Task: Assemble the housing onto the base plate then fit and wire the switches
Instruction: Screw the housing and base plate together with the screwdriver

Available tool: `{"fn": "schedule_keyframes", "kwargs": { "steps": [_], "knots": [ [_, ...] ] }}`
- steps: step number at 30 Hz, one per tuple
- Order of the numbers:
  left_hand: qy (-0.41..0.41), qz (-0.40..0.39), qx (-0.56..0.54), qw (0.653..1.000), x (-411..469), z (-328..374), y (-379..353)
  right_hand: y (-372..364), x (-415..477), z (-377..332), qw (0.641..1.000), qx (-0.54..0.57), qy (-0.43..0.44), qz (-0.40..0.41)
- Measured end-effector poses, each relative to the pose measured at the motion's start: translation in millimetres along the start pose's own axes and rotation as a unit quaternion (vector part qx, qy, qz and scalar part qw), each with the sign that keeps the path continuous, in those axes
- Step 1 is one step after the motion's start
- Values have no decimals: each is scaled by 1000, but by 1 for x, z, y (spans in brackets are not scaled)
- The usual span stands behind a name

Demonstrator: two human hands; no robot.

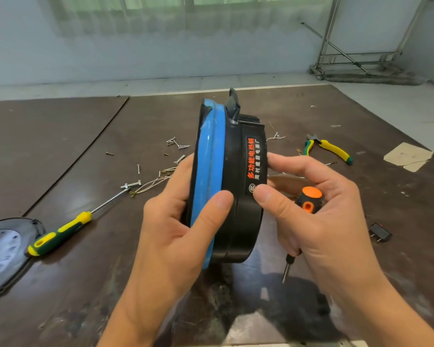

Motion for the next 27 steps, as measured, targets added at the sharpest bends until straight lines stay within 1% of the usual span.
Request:
{"fn": "schedule_keyframes", "kwargs": {
  "steps": [2,5,6,8,10,11,12,13,14,16,17,18,20,22,23,25,27],
  "knots": [
    [-7,-3,36,999,1,1,1,2,1,0,1000,-12,-9,-21],
    [-30,19,96,995,-1,2,5,14,5,3,996,-1,-51,-66],
    [-39,25,125,991,-2,2,6,21,9,3,995,8,-63,-72],
    [-58,23,190,980,-2,4,6,40,17,4,995,8,-76,-56],
    [-83,-23,239,967,1,4,1,64,25,8,995,-28,-91,-17],
    [-94,-58,263,959,2,3,-2,77,28,12,992,-70,-102,5],
    [-98,-95,286,949,2,0,-4,89,31,18,984,-137,-112,24],
    [-90,-131,304,939,1,-5,-7,99,33,26,966,-226,-118,36],
    [-71,-165,317,931,0,-11,-9,108,35,35,936,-329,-119,37],
    [-33,-224,337,914,-4,-22,-15,120,37,55,851,-507,-134,19],
    [-18,-251,349,903,-7,-27,-18,124,36,66,814,-561,-151,11],
    [-5,-279,365,888,-10,-33,-22,128,34,76,787,-592,-173,4],
    [18,-329,402,854,-17,-43,-35,130,32,92,760,-619,-200,-10],
    [47,-371,435,819,-23,-51,-50,128,31,101,745,-641,-185,-23],
    [54,-382,444,808,-25,-54,-56,127,32,104,737,-653,-173,-29],
    [63,-378,447,808,-26,-59,-62,124,35,109,726,-669,-156,-42],
    [65,-360,436,822,-23,-62,-62,122,37,111,722,-674,-147,-47]
  ]
}}
Point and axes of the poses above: each hand's wrist, its own x-axis towards the middle knuckle, its own y-axis out of the back of the hand, z = x × y, the point moved 3 cm from there along x, towards the middle knuckle, and after that the axes turned 6 degrees about -z, right-handed, at the moved point
